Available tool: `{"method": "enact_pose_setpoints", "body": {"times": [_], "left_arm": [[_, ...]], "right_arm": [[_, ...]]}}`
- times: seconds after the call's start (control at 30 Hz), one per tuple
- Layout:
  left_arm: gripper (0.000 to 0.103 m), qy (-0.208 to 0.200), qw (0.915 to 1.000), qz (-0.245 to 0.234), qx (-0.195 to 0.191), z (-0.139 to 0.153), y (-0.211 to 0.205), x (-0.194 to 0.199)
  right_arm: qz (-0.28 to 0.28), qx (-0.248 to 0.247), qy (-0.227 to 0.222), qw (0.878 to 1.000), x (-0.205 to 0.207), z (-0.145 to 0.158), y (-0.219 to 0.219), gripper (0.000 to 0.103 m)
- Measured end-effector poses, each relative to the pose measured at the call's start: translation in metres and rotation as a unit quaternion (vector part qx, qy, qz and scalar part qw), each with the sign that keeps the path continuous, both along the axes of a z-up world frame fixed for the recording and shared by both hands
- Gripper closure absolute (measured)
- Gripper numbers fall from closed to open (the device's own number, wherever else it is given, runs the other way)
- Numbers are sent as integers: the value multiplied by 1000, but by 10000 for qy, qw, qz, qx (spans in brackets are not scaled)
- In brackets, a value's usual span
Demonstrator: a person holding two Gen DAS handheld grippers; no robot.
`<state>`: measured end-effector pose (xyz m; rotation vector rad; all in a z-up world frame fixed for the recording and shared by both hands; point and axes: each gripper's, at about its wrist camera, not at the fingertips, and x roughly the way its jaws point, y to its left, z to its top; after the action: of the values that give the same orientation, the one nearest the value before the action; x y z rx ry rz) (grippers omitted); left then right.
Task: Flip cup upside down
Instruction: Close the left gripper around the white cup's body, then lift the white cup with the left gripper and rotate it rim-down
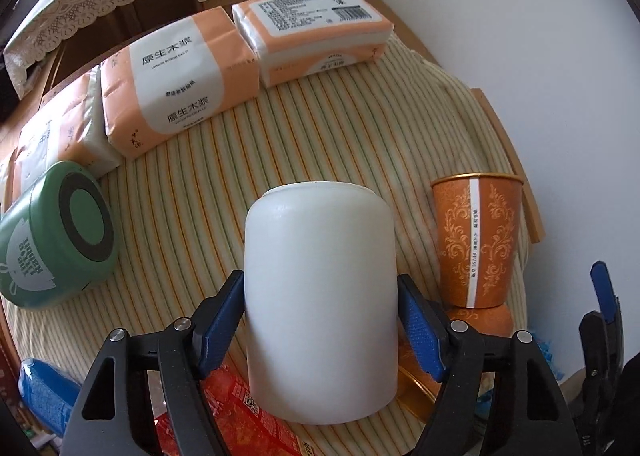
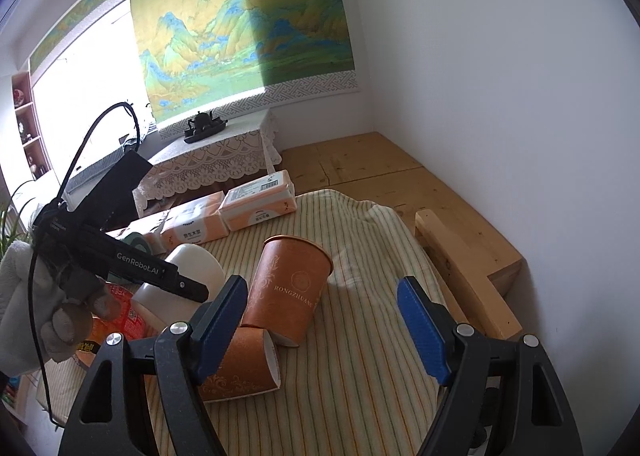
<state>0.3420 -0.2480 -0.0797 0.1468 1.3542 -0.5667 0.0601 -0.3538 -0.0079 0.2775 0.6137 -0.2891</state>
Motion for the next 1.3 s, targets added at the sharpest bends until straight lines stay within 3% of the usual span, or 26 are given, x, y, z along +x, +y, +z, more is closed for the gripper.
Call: {"method": "enact_pose_setpoints", "body": {"times": [0.17, 0.3, 0.4, 0.6, 0.83, 1.07, 1.3], "left_arm": [[26, -259, 9995, 18, -179, 32, 9, -13], [26, -607, 9974, -46, -383, 76, 28, -35], [26, -827, 9955, 5, -458, 110, 58, -59], [26, -1008, 9933, 372, -425, 131, 133, -114], [26, -531, 9946, 666, -595, 78, 204, -167], [26, -343, 9946, 726, -655, 27, 213, -184], [26, -451, 9929, 855, -696, 11, 215, -175]], "right_arm": [[-9, -55, -63, 10000, -5, 6, 4, 29], [44, -62, -163, 9998, -11, 13, 10, 29], [153, -69, -255, 9995, -17, 20, 19, 29], [444, -45, -404, 9982, -22, 29, 44, 29], [735, -81, -397, 9965, -18, 28, 77, 29], [901, -67, -347, 9953, -20, 26, 101, 29], [1166, -49, -157, 9930, -24, 21, 123, 29]]}}
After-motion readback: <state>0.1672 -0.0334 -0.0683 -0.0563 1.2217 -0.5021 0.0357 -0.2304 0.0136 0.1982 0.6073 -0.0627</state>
